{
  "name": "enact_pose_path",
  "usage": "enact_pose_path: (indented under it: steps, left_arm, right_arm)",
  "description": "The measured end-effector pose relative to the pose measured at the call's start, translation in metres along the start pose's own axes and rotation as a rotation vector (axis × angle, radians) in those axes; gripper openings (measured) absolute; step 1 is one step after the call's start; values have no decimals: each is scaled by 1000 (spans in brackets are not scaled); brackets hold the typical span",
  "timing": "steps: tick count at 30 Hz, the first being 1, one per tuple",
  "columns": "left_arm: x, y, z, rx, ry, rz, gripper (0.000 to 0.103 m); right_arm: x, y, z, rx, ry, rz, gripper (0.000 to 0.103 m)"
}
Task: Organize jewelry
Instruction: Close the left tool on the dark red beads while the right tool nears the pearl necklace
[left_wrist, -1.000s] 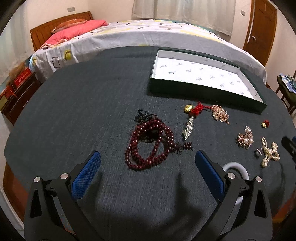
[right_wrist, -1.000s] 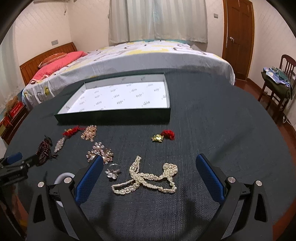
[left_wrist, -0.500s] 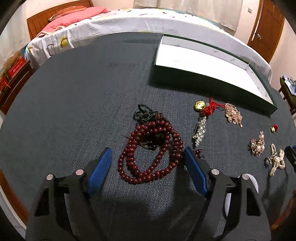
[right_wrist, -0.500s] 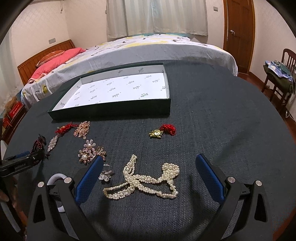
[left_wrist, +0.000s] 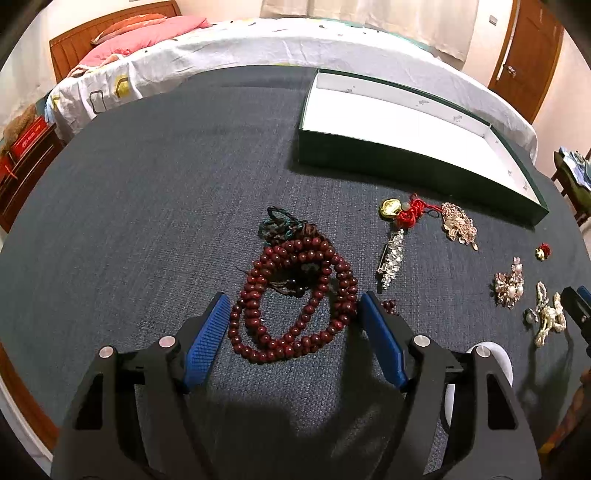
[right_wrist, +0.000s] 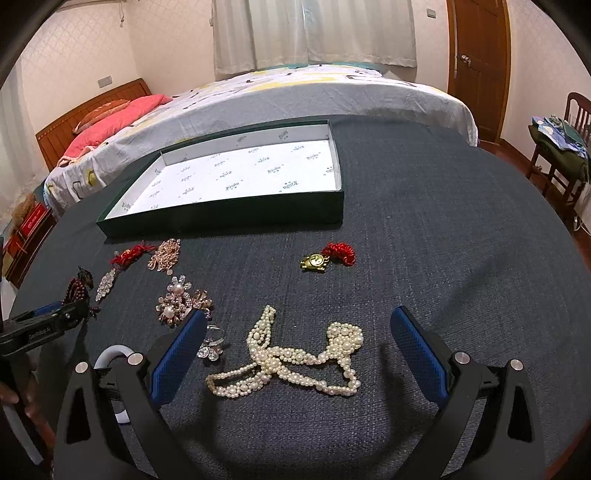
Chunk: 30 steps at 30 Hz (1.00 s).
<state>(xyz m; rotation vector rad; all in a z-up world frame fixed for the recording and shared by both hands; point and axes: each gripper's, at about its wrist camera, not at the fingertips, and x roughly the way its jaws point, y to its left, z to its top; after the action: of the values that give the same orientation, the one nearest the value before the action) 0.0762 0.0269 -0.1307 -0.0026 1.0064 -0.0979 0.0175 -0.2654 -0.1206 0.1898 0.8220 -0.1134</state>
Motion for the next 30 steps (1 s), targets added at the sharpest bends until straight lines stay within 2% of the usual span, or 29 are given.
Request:
enact_pose_path:
  steps: [5, 10, 11, 12, 13, 18, 30]
  left_arm:
    - [-3, -2, -3, 12, -7, -40, 48]
    - [-7, -2, -8, 5, -6, -62, 36]
    - [-7, -2, -9, 8, -8, -63, 32]
    - [-8, -3, -10, 11, -10, -85, 23]
    - [-8, -3, -11, 8, -10, -101, 20]
    - [-8, -11, -12, 50, -18, -81, 16]
    - [-24, -6, -13, 8, -35, -107, 15]
  right_arm:
    - [1, 0, 0, 3, 2, 0, 97]
    - [4, 0, -1, 4, 8, 1, 97]
    - [4, 1, -2, 2, 9, 2, 97]
    - [5, 1, -2, 1, 9, 2, 97]
    - [5, 1, -2, 0, 9, 2, 97]
    - [5, 2, -2, -2, 10, 1, 97]
    - [6, -1, -7, -8, 19, -15, 96]
